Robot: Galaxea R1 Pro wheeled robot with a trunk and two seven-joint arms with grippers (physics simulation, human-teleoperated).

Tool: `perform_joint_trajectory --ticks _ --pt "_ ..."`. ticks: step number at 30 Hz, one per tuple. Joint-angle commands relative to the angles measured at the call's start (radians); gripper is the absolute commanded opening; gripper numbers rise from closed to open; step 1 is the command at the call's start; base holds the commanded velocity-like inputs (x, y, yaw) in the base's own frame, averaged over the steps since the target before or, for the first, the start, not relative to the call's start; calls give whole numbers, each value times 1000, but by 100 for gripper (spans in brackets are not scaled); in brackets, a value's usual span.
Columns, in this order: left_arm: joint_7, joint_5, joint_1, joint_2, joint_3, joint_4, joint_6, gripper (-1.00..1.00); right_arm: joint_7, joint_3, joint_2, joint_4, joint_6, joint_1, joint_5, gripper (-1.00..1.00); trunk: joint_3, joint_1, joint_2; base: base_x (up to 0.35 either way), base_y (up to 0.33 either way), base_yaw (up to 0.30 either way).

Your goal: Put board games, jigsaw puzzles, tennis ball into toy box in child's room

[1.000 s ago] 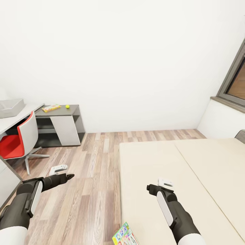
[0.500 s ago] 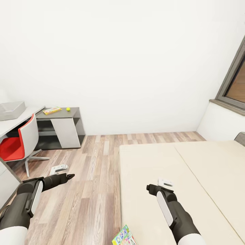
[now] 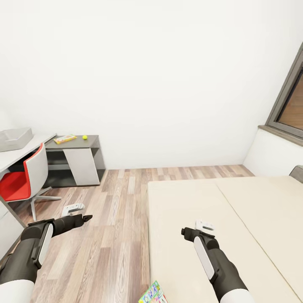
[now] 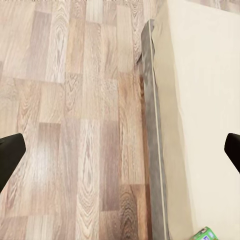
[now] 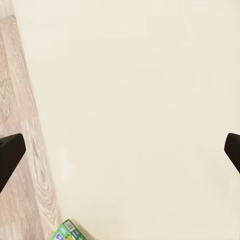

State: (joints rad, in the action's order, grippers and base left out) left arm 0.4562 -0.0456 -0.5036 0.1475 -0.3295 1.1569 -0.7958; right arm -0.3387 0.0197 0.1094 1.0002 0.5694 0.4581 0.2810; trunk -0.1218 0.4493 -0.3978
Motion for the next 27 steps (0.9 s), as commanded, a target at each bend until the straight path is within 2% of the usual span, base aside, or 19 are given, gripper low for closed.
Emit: perform_joint_trajectory --ticks 1,27 --pt "7 -5 -1 0 -2 1 -5 100 -10 2 0 2 2 1 10 100 -2 1 -2 0 0 6" --pt "8 -5 -1 0 -2 1 -5 100 -1 0 -4 7 -28 1 12 100 -1 1 -2 0 0 1"
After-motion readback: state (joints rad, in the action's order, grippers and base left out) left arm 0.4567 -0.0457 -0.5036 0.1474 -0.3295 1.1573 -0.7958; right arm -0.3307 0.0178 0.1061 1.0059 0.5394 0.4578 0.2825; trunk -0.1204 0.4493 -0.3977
